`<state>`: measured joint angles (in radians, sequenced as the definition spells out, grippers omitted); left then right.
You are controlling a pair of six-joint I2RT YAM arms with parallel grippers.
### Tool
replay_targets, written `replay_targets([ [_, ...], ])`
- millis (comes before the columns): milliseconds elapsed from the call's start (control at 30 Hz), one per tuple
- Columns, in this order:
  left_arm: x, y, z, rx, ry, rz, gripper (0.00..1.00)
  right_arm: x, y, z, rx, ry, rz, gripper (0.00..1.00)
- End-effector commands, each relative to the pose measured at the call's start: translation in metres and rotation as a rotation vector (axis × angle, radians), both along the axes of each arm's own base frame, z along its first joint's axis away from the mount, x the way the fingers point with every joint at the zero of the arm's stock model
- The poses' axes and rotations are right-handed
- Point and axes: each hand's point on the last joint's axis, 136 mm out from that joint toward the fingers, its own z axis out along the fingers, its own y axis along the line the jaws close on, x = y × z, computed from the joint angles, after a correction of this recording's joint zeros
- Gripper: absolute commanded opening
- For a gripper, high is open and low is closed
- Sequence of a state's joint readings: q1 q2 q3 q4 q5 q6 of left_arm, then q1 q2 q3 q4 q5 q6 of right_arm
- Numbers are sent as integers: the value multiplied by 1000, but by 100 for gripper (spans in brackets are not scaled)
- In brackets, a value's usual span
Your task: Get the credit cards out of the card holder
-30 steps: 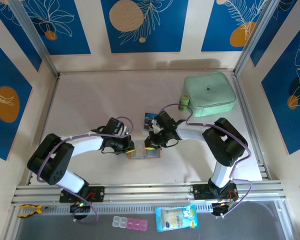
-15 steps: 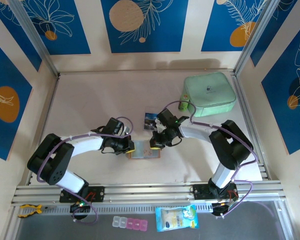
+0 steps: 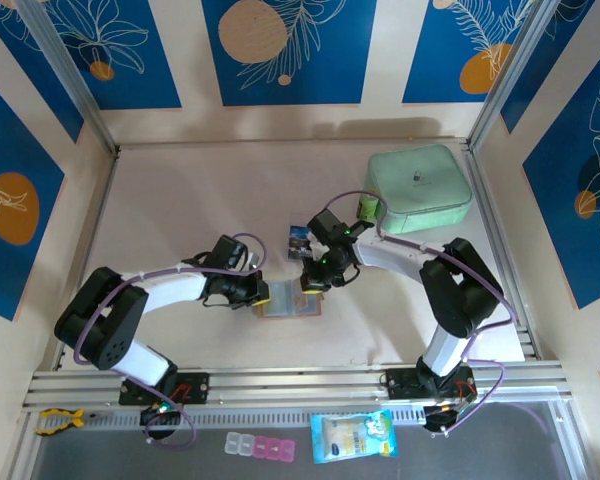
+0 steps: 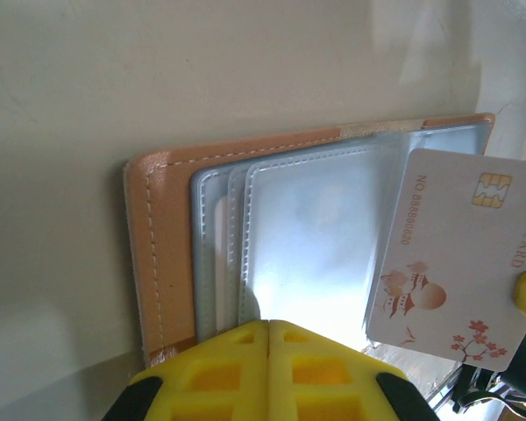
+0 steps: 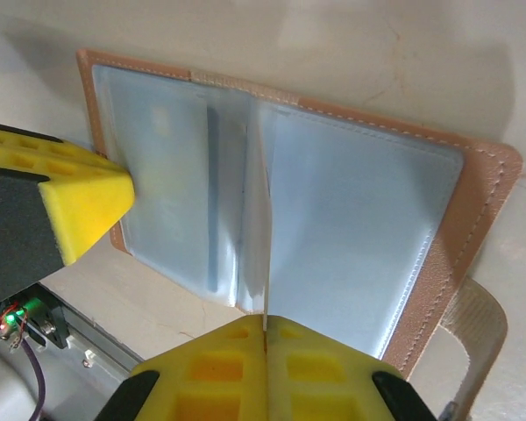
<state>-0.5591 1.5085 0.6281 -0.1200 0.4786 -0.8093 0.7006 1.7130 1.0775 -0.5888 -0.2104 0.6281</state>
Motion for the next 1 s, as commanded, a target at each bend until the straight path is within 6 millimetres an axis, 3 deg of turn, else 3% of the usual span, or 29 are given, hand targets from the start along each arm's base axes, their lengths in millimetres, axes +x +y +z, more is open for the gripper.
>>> replay_targets([
  [0, -6, 3, -6, 17, 7, -8, 4, -5, 2, -1, -30, 22, 13, 6],
  [400, -8, 1, -7, -2, 4, -16, 5, -5, 8, 3, -68, 1, -33, 13],
  [700, -11, 3, -8, -3, 4, -20, 5, -6, 7, 4, -90, -23, -40, 7],
  [967, -8, -1, -1, -20, -12, -27, 8, -3, 1, 25, -81, -95, -5, 5],
])
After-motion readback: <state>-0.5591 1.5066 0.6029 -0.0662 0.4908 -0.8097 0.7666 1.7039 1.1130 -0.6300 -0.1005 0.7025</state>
